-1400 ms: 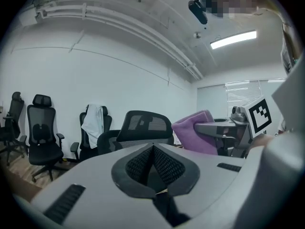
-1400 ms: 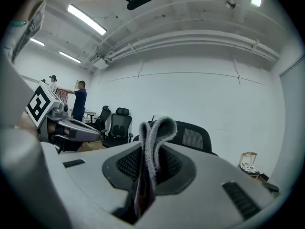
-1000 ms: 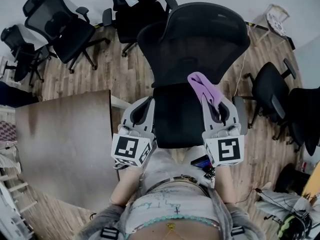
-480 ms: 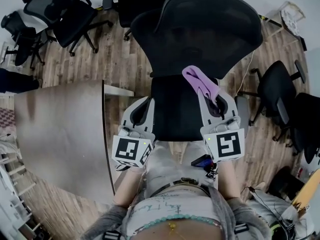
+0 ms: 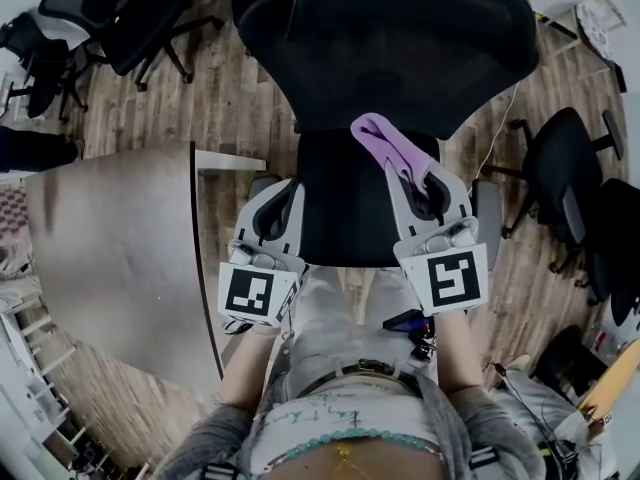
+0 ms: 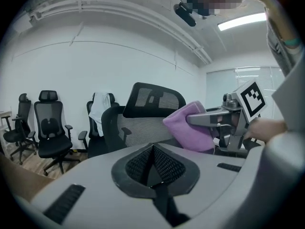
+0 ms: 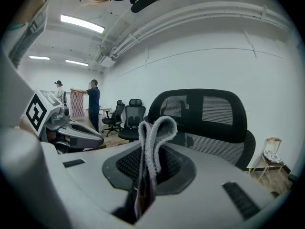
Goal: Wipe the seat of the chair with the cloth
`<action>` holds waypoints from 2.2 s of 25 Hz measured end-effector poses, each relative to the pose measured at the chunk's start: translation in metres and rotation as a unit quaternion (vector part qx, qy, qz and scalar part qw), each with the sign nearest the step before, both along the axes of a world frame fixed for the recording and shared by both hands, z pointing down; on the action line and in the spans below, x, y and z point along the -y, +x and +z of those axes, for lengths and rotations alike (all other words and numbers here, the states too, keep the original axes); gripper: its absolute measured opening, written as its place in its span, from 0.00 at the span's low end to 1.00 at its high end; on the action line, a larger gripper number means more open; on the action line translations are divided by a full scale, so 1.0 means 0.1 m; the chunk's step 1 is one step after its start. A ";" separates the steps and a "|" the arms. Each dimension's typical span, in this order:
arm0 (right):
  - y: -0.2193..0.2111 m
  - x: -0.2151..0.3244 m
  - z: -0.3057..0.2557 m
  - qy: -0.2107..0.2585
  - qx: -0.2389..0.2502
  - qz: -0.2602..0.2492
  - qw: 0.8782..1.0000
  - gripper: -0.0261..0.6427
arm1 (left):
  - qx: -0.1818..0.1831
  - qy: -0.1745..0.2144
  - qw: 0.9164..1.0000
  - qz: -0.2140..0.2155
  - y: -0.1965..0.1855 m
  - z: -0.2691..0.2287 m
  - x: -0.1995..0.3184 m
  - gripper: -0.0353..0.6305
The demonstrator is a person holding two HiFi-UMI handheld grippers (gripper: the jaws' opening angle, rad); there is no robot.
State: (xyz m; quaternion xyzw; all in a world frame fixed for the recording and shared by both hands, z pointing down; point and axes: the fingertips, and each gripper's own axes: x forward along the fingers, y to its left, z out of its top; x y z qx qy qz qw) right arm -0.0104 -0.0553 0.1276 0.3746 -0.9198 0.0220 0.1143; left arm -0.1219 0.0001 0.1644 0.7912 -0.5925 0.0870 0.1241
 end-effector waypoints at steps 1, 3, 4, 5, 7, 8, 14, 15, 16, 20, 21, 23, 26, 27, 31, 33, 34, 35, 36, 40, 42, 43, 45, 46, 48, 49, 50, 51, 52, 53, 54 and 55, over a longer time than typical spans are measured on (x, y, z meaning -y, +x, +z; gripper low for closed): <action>0.00 0.02 0.03 -0.001 0.001 -0.002 1.000 0.12 | 0.004 -0.001 1.000 0.002 0.01 0.03 0.00 0.06; 0.01 0.05 0.14 -0.006 0.001 -0.003 1.000 0.12 | 0.008 -0.007 1.000 0.004 0.01 0.12 0.00 0.06; 0.00 0.07 0.20 -0.008 -0.001 -0.004 1.000 0.12 | 0.010 -0.012 1.000 0.003 -0.01 0.18 0.01 0.06; -0.01 0.09 0.26 -0.009 -0.004 -0.005 1.000 0.12 | 0.012 -0.017 1.000 0.002 -0.03 0.24 0.01 0.06; -0.05 0.13 0.38 -0.010 -0.011 -0.008 1.000 0.12 | 0.016 -0.025 1.000 -0.002 -0.09 0.34 0.01 0.06; -0.07 0.15 0.44 -0.012 -0.015 -0.010 1.000 0.12 | 0.018 -0.029 0.999 -0.005 -0.11 0.39 0.01 0.06; -0.16 0.23 0.73 -0.028 -0.014 -0.009 0.999 0.12 | 0.013 -0.046 0.999 -0.009 -0.19 0.69 -0.03 0.06; -0.18 0.24 0.77 -0.029 -0.013 -0.009 0.999 0.12 | 0.011 -0.049 0.999 -0.008 -0.19 0.74 -0.04 0.06; -0.20 0.24 0.81 -0.030 -0.014 -0.010 0.999 0.12 | 0.010 -0.052 0.999 -0.008 -0.19 0.80 -0.05 0.06; -0.25 0.24 1.01 -0.046 -0.020 -0.011 0.999 0.12 | 0.018 -0.057 0.998 -0.006 -0.22 0.96 -0.04 0.06; -0.26 0.25 1.06 -0.049 -0.022 -0.011 0.999 0.12 | 0.018 -0.059 0.998 -0.007 -0.23 1.00 -0.02 0.06; -0.28 0.28 1.16 -0.050 -0.030 -0.015 0.998 0.12 | 0.017 -0.063 0.998 -0.009 -0.26 1.11 0.00 0.06; -0.30 0.31 1.33 -0.051 -0.044 -0.023 0.997 0.12 | 0.023 -0.076 0.997 -0.015 -0.33 1.31 0.00 0.06; -0.29 0.32 1.39 -0.054 -0.047 -0.026 0.997 0.12 | 0.031 -0.082 0.996 -0.017 -0.36 1.38 -0.02 0.06; -0.28 0.36 1.67 -0.072 -0.056 -0.038 0.995 0.12 | 0.048 -0.108 0.992 -0.032 -0.51 1.64 -0.10 0.06; -0.28 0.39 1.80 -0.077 -0.061 -0.045 0.994 0.12 | 0.059 -0.123 0.990 -0.035 -0.57 1.75 -0.13 0.06; -0.28 0.40 1.84 -0.080 -0.060 -0.045 0.994 0.12 | 0.068 -0.131 0.988 -0.036 -0.60 1.81 -0.16 0.06; -0.29 0.40 1.87 -0.082 -0.059 -0.045 0.994 0.12 | 0.076 -0.138 0.987 -0.037 -0.63 1.88 -0.19 0.06; -0.30 0.40 1.90 -0.083 -0.062 -0.046 0.994 0.12 | 0.083 -0.145 0.985 -0.039 -0.66 1.93 -0.21 0.06; -0.23 0.42 2.03 -0.069 -0.096 -0.076 0.990 0.12 | 0.099 -0.165 0.980 -0.048 -0.75 2.11 -0.28 0.06; -0.19 0.44 2.09 -0.055 -0.126 -0.100 0.985 0.12 | 0.110 -0.169 0.978 -0.048 -0.78 2.16 -0.28 0.06; -0.18 0.45 2.13 -0.049 -0.141 -0.109 0.983 0.12 | 0.116 -0.171 0.977 -0.048 -0.80 2.18 -0.28 0.06; -0.18 0.47 2.25 -0.043 -0.169 -0.127 0.976 0.12 | 0.123 -0.171 0.976 -0.050 -0.83 2.22 -0.27 0.06; -0.20 0.49 2.31 -0.043 -0.176 -0.134 0.974 0.12 | 0.126 -0.170 0.976 -0.051 -0.84 2.24 -0.26 0.06; -0.26 0.54 2.45 -0.063 -0.157 -0.134 0.976 0.12 | 0.138 -0.168 0.975 -0.049 -0.85 2.27 -0.24 0.06; -0.30 0.56 2.53 -0.079 -0.137 -0.131 0.979 0.12 | 0.145 -0.167 0.974 -0.047 -0.84 2.29 -0.23 0.06; -0.33 0.56 2.62 -0.095 -0.118 -0.127 0.980 0.12 | 0.149 -0.167 0.974 -0.046 -0.84 2.31 -0.22 0.06; -0.37 0.56 2.71 -0.107 -0.106 -0.124 0.981 0.12 | 0.152 -0.166 0.973 -0.045 -0.84 2.32 -0.22 0.06; -0.40 0.54 2.81 -0.116 -0.100 -0.122 0.981 0.12 | 0.154 -0.165 0.973 -0.044 -0.83 2.33 -0.22 0.06; -0.43 0.51 2.89 -0.122 -0.098 -0.121 0.980 0.12 | 0.157 -0.164 0.973 -0.043 -0.83 2.34 -0.22 0.06; -0.47 0.48 2.98 -0.128 -0.099 -0.120 0.979 0.12 | 0.160 -0.164 0.973 -0.042 -0.83 2.35 -0.22 0.06; -0.50 0.45 3.06 -0.133 -0.100 -0.120 0.979 0.12 | 0.161 -0.164 0.972 -0.040 -0.83 2.36 -0.22 0.06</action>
